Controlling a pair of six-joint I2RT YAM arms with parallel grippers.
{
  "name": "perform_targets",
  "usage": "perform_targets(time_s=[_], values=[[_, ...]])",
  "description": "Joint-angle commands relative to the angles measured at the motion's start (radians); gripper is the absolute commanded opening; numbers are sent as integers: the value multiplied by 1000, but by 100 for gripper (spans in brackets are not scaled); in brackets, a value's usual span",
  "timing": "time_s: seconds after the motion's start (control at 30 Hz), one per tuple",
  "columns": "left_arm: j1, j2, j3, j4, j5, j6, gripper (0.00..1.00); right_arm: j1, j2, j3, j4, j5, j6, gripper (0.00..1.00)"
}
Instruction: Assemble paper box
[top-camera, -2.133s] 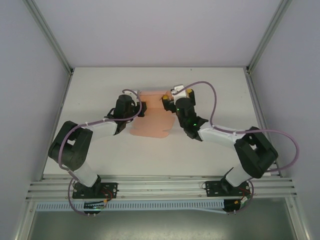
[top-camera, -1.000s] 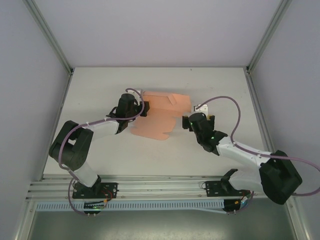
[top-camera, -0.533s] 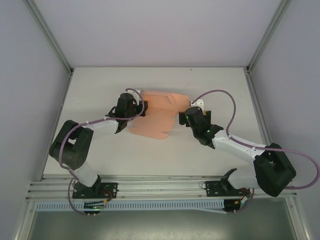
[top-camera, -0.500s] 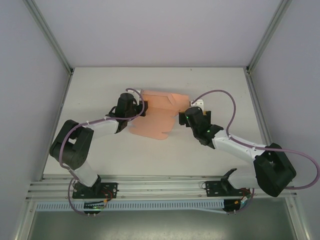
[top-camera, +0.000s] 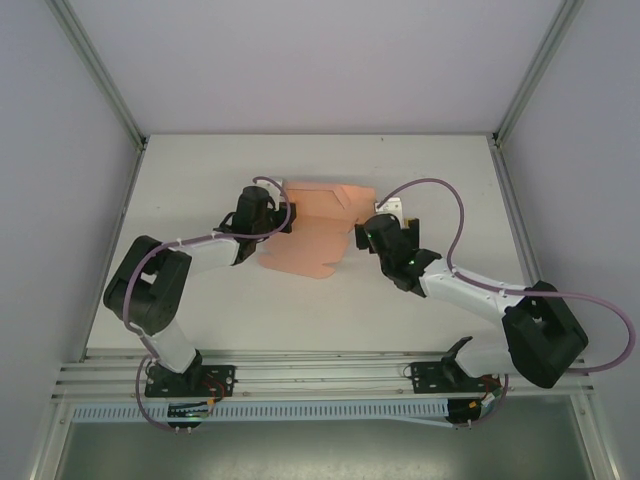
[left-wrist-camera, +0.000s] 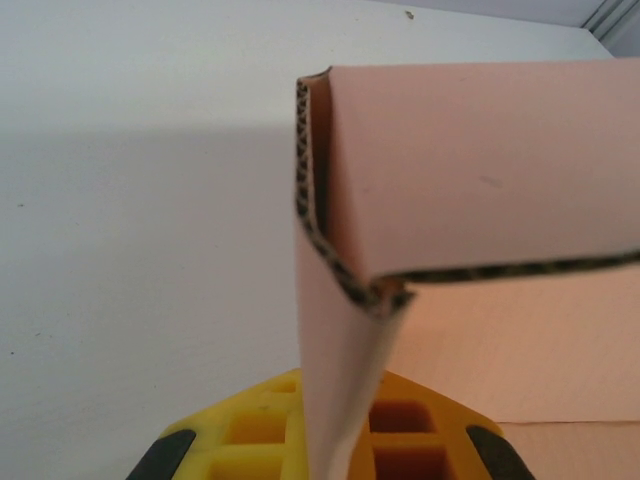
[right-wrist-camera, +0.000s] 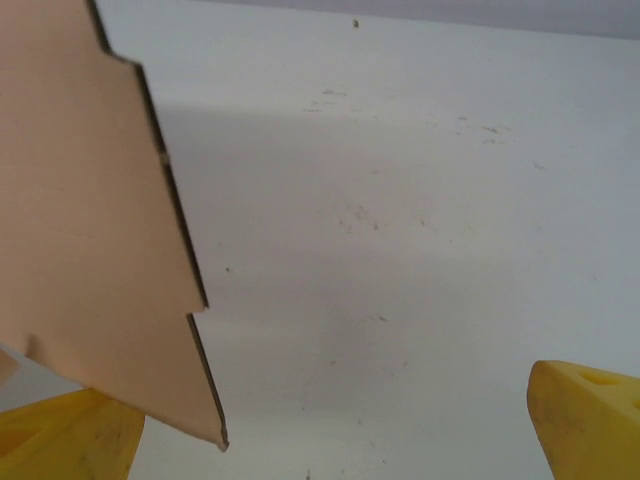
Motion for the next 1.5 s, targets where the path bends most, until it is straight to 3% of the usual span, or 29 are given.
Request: perform_targets(time_s=[0.0, 0.3, 0.6, 0.93, 1.23, 1.47], values=[[-20, 32, 27, -48, 98, 24, 0, 20, -17, 29, 201, 20, -11, 99], [-21, 54, 39, 6, 235, -38, 0, 18, 17, -90, 568, -66, -4, 99], [-19, 58, 64, -25, 253, -88, 0, 8, -52, -117, 495, -93, -35, 99], [-12, 27, 105, -44, 349, -181, 0, -26, -101, -223, 497, -198, 23, 99], [5, 0, 104, -51, 351, -242, 0, -50, -222, -310, 428, -254, 80, 99], [5, -5, 82, 18, 430, -189, 0, -121, -293, -324, 446, -410, 63, 99]])
